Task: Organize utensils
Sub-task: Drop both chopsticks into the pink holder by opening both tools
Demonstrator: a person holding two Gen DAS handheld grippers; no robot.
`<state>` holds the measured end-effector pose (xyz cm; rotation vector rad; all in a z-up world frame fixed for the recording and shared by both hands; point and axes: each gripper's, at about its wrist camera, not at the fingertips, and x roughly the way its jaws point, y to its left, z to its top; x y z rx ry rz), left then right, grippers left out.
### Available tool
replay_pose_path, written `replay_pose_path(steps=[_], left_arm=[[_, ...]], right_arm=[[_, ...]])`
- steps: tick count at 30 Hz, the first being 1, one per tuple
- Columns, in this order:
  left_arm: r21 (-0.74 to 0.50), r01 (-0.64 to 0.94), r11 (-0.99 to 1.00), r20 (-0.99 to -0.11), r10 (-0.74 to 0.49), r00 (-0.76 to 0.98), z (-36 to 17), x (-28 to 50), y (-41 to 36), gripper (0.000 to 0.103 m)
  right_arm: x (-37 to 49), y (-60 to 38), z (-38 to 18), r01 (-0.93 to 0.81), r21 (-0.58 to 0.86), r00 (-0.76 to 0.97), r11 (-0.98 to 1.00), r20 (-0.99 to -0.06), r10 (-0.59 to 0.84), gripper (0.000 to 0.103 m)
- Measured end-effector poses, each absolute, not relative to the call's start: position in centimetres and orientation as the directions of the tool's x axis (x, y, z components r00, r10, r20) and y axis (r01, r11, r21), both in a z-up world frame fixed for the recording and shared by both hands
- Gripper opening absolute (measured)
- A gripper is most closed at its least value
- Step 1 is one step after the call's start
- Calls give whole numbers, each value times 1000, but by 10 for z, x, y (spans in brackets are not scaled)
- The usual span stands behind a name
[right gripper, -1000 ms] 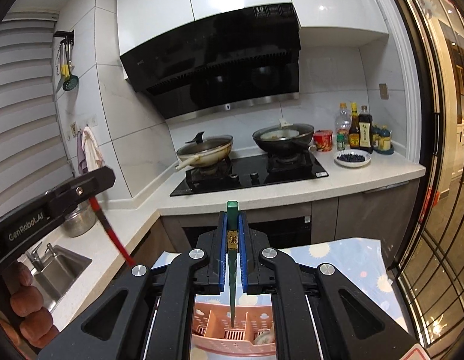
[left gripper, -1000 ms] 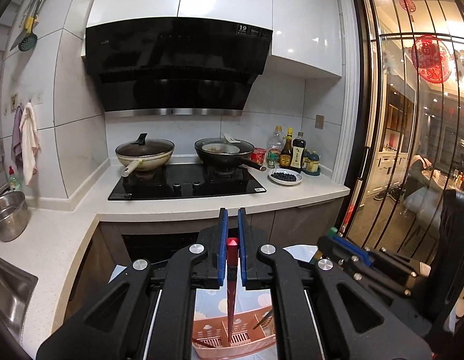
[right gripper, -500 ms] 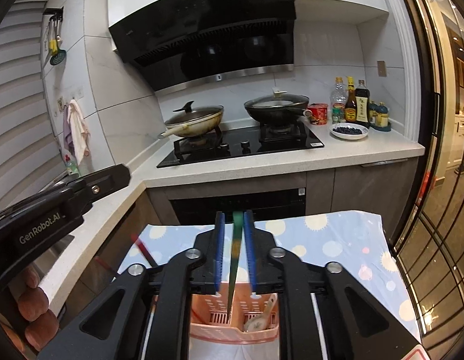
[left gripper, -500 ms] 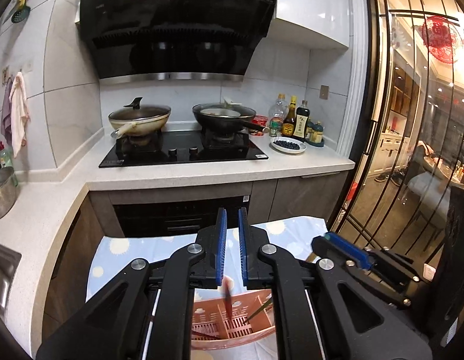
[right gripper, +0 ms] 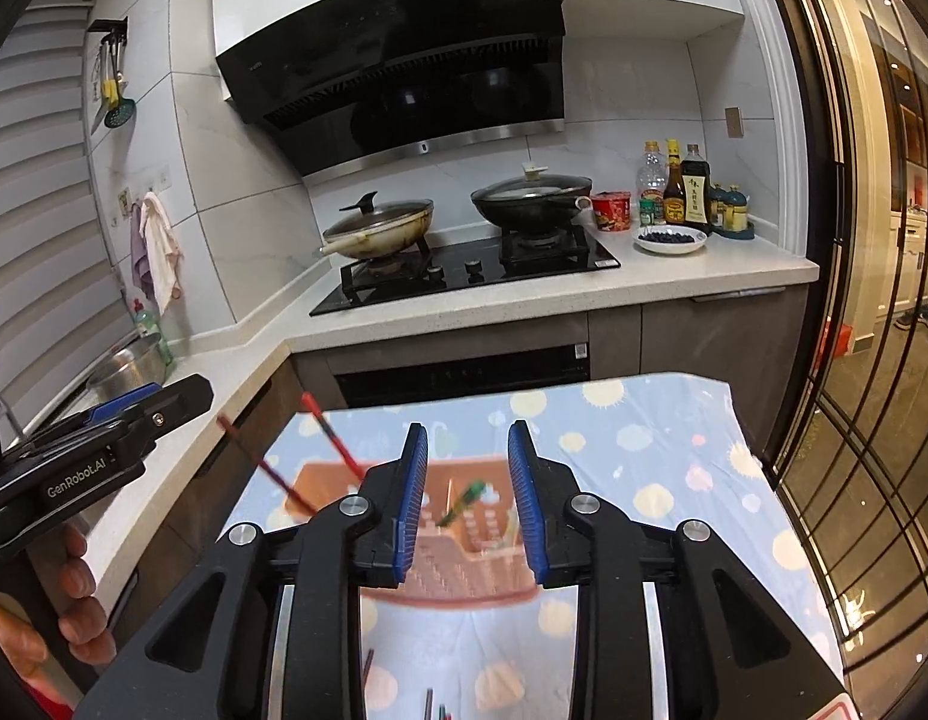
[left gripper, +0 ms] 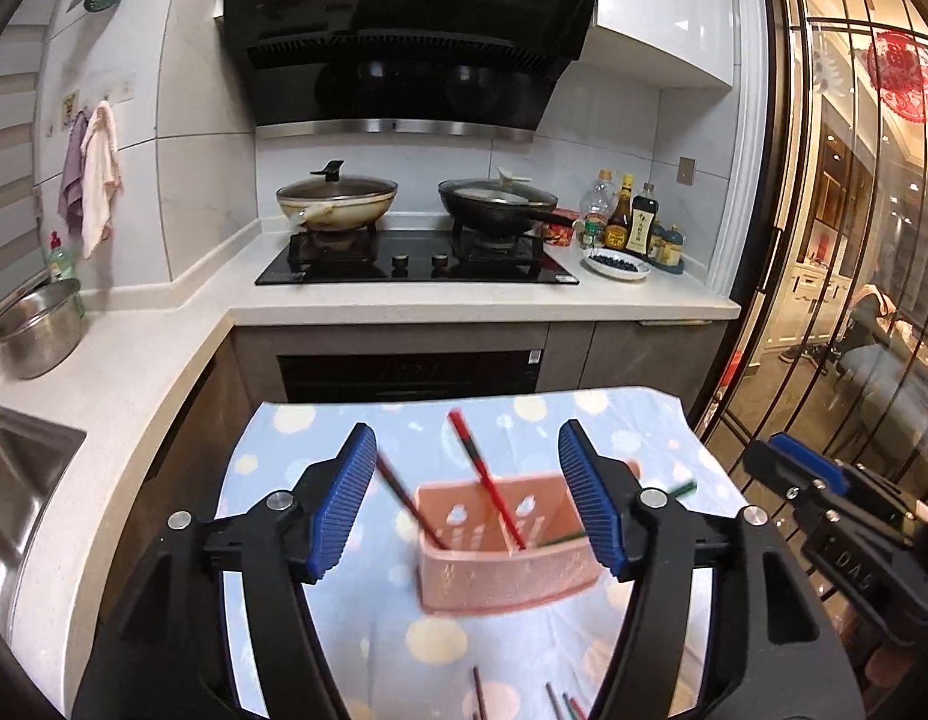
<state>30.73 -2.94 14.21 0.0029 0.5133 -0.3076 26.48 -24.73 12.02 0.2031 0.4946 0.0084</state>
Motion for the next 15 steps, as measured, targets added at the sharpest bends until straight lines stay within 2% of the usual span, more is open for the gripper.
replay_pose_path(steps=[15], left_arm=[[-48, 250, 967, -577, -231, 783, 74, 202, 11, 63]], right_arm=[[149, -224, 60, 33, 145, 825, 989, -562, 55, 28]])
